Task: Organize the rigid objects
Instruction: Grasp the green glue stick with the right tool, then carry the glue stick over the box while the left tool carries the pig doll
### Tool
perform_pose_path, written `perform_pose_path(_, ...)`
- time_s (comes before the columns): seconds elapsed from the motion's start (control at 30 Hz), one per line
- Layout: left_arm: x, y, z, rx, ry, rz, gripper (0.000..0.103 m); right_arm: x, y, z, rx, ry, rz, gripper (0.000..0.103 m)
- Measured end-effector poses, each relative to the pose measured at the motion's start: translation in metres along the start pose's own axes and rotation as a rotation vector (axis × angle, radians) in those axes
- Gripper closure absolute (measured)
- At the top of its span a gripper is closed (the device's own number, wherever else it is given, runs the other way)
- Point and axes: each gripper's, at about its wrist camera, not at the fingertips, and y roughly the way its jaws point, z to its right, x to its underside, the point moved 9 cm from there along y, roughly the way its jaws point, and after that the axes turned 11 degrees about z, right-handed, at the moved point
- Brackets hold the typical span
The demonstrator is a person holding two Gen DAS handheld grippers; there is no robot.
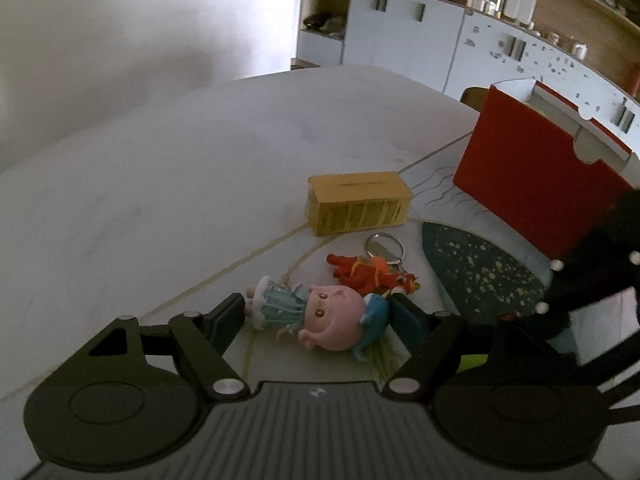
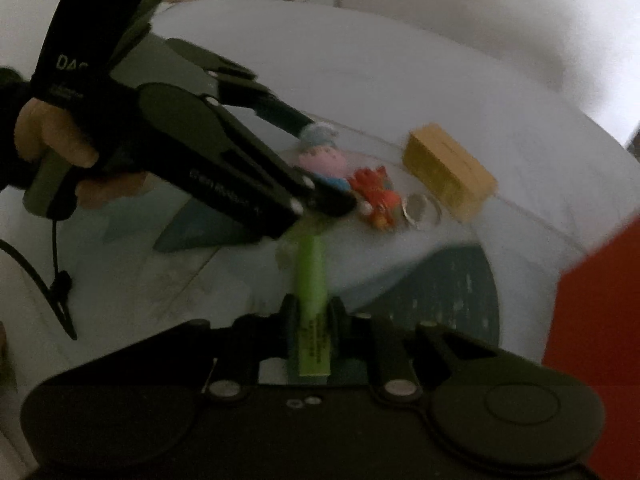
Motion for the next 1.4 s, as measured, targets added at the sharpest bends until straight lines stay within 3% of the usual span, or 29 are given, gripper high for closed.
perform_pose_path(0.3, 0.015, -0.026, 0.009, -0.053, -0.099, -0.001, 0.024, 0.024, -0.032, 0.021, 0.106, 0.23, 0.038, 0.088)
perform_pose_path(0.53, 0.012, -0.055, 0.03, -0.075, -0.164, 0.001, 0.024, 0.019, -0.057, 0.057, 0.112, 0.357, 0.113, 0.088)
perform_pose_path(0.97, -0.033, -0.098, 0.083, -0.087, -0.163, 0.053, 0.024, 0.003, -0.132, 0.076, 0.147, 0.386, 0.218, 0.088)
perform_pose_path(1.4, -0.083, -0.095, 0.158, -0.065, -0.137, 0.102, 0.024, 0.013, -0.197, 0.132, 0.205, 0.387, 0.286, 0.088)
